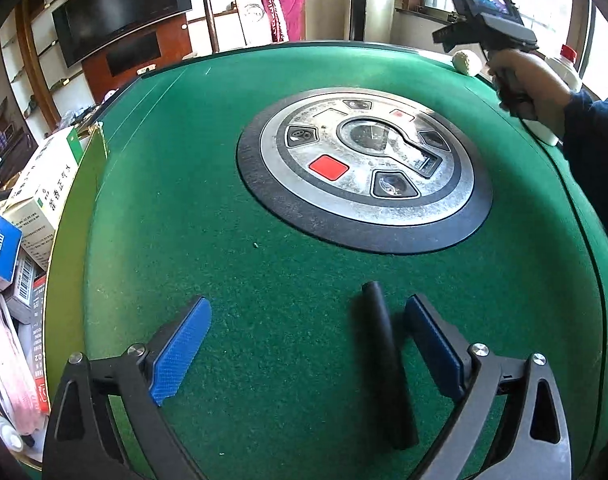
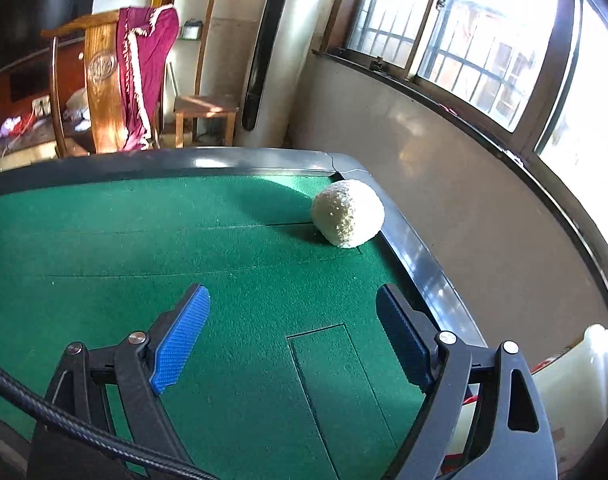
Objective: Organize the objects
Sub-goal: 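Move both grippers back over the table, then reach the right gripper to the white fluffy ball and close on it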
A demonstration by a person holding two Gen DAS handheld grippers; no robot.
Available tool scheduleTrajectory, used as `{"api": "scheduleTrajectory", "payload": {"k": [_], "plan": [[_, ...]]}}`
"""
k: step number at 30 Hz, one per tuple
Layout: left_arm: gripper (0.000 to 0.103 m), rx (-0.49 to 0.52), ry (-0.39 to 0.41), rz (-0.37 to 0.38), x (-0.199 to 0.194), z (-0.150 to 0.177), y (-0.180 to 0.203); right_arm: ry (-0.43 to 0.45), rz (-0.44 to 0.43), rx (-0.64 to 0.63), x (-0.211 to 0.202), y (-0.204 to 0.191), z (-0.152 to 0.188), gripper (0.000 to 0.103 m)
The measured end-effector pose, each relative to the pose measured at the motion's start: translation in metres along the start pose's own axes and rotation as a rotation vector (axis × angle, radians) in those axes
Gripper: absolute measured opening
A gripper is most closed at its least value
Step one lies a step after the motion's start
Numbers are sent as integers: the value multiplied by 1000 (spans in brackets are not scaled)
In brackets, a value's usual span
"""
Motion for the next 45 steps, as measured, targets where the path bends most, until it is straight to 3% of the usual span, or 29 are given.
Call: {"api": "scheduleTrajectory", "payload": {"k": [5,14,15,17,19,23,27,32,37,41,45], "plan": [[96,0,-1,3,-1,1,0,53,-36,83,-41,29,-34,84],[96,7,1,13,-2,2,3,450,-50,211,-266,103,-175,85],[96,8,1,14,-2,2,4,480,-63,215,-284,106,-189,87],[96,8,1,16,-2,2,4,452,-100,205,-288,101,-204,89],[96,8,1,16,-2,2,4,368,-155,196,-263,85,-212,88],[96,7,2,18,-2,2,4,267,-135,187,-172,53,-193,88],[96,12,1,19,-2,2,4,114,-66,187,-51,31,-137,88],[97,17,-2,20,-2,1,6,-62,-44,173,54,27,-76,88],[97,19,-3,20,-2,0,7,-121,44,117,92,38,-36,88],[98,19,-3,20,-2,0,7,-177,13,119,117,49,-16,88],[98,19,-3,21,-2,0,7,-174,3,178,110,66,-14,88]]}}
Point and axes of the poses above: each gripper's, at about its wrist camera, not at the fingertips, and x roughly the way its jaws point, y to its right, z to its underside, the point moved 9 cm from there along x, roughly the way its jaws point
